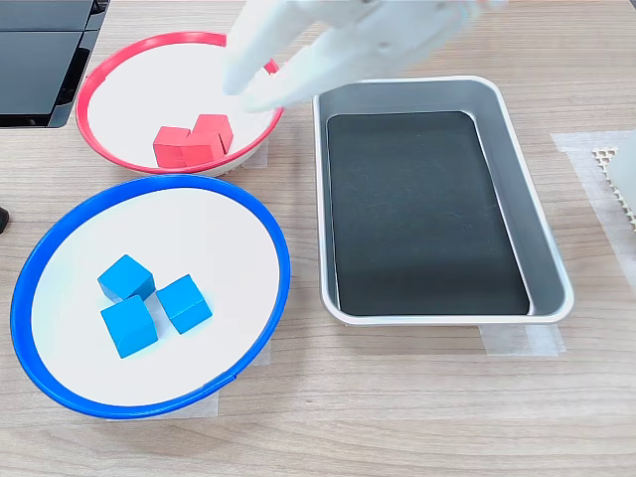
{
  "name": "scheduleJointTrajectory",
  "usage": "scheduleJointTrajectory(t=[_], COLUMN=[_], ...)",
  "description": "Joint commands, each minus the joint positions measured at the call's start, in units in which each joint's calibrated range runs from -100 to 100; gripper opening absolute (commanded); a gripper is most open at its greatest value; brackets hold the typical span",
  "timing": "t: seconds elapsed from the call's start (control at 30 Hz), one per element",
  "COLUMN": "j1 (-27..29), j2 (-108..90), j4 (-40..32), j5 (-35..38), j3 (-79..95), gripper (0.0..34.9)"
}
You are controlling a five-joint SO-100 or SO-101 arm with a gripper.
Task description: Relocate any blue block in the red dish to the blue dish, correcting any misplacements.
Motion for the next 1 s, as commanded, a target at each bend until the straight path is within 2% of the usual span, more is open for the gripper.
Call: scheduleJointTrajectory(t=[0.0, 0.17, 0.5, 0.97], j1=[1.7, 3.5, 5.3, 6.4], j2=[-14.8, -31.8, -53.4, -68.5], j4=[-2.5, -2.4, 0.0, 18.1], j5=[-0.6, -2.2, -4.3, -5.0], j3=[11.9, 28.5, 47.1, 51.6], gripper=[0.4, 0.3, 0.3, 0.3])
